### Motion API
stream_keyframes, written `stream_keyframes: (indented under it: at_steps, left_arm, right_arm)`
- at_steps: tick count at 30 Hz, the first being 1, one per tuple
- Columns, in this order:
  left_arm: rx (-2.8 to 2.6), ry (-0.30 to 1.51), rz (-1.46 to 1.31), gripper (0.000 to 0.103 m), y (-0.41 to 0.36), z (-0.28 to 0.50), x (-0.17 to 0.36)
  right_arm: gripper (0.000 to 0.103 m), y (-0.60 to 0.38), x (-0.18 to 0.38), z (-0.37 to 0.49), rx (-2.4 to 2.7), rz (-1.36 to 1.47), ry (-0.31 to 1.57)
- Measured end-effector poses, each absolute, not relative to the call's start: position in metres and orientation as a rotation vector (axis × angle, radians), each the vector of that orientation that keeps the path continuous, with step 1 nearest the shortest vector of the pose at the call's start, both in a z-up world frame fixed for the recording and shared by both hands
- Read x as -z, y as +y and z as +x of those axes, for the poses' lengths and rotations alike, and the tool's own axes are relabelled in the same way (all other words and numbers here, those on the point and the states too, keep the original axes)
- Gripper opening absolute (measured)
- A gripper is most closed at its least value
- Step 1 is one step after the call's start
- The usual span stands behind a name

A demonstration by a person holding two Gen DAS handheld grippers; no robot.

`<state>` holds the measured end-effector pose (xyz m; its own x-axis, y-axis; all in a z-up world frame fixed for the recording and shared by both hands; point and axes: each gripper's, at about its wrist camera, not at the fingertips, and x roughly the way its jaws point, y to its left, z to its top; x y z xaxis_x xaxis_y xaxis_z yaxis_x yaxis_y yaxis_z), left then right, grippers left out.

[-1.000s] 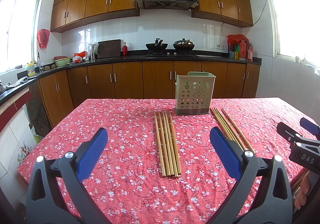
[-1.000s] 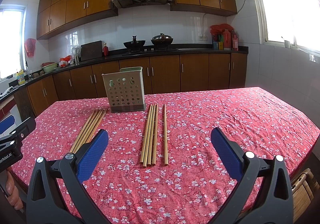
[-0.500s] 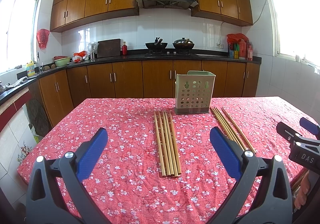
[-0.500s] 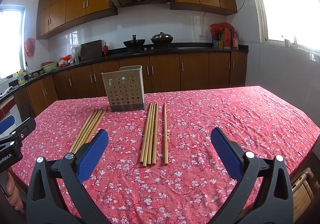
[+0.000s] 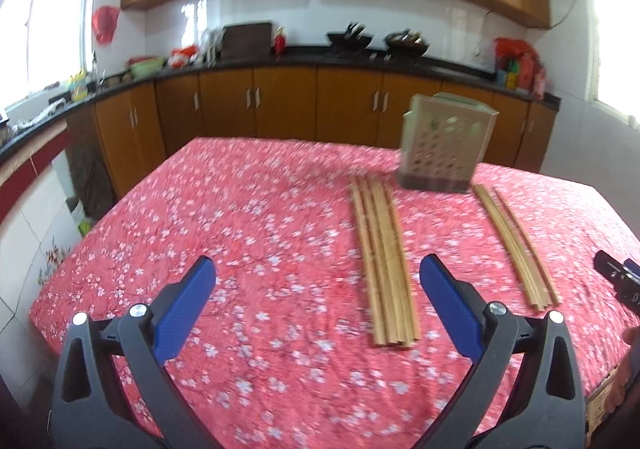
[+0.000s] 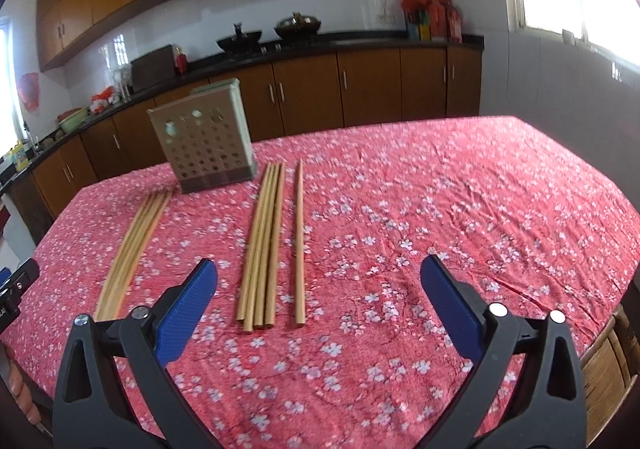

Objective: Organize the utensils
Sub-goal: 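Close the right tool on one bamboo chopstick while the left tool grasps another chopstick, then lift the right tool's chopstick upright over the holder while the left tool carries its chopstick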

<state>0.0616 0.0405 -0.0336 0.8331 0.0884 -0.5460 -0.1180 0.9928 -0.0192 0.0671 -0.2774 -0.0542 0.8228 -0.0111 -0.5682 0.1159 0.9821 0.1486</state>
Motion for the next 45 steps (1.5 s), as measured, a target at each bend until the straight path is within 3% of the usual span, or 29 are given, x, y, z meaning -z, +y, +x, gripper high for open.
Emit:
stream_keyframes:
  at_steps: [4, 7, 12, 16, 19, 21, 23, 28, 35, 45]
  left_arm:
    - [-0.128, 0.629, -0.063, 0.099, 0.055, 0.085, 0.041]
    - [-0.121, 0.663, -0.056, 0.099, 0.059, 0.101, 0.046]
    - [-0.064, 0.741, -0.052, 0.075, 0.056, 0.129, 0.057]
    - [-0.011, 0.792, -0.06, 0.065, 0.049, 0.145, 0.067]
    - [0.044, 0.83, -0.041, 0.052, 0.039, 0.155, 0.074]
    - [0.071, 0.849, -0.033, 0.038, 0.034, 0.159, 0.078]
    - [0.105, 0.872, -0.04, 0.032, 0.03, 0.161, 0.081]
    - [0.13, 0.895, -0.032, 0.027, 0.023, 0.16, 0.087]
    - [0.085, 0.906, 0.008, 0.008, 0.023, 0.167, 0.093]
    - [-0.039, 0.896, -0.023, 0.008, 0.067, 0.214, 0.094]
  right_arm:
    - [0.064, -0.287, 0.068, 0.103, 0.061, 0.201, 0.713]
    - [0.05, -0.289, 0.076, 0.126, 0.018, 0.24, 0.779]
    - [0.038, -0.284, 0.088, 0.159, -0.005, 0.228, 0.849]
    - [0.024, -0.282, 0.101, 0.171, 0.002, 0.196, 0.882]
    - [0.017, -0.283, 0.102, 0.171, 0.014, 0.166, 0.881]
    - [0.014, -0.285, 0.101, 0.167, 0.018, 0.165, 0.876]
    - [0.014, -0.286, 0.101, 0.165, 0.018, 0.164, 0.872]
    - [0.014, -0.284, 0.1, 0.165, 0.03, 0.14, 0.871]
    - [0.014, -0.28, 0.103, 0.172, 0.027, 0.129, 0.872]
    - [0.008, -0.308, 0.104, 0.193, 0.091, 0.164, 0.865]
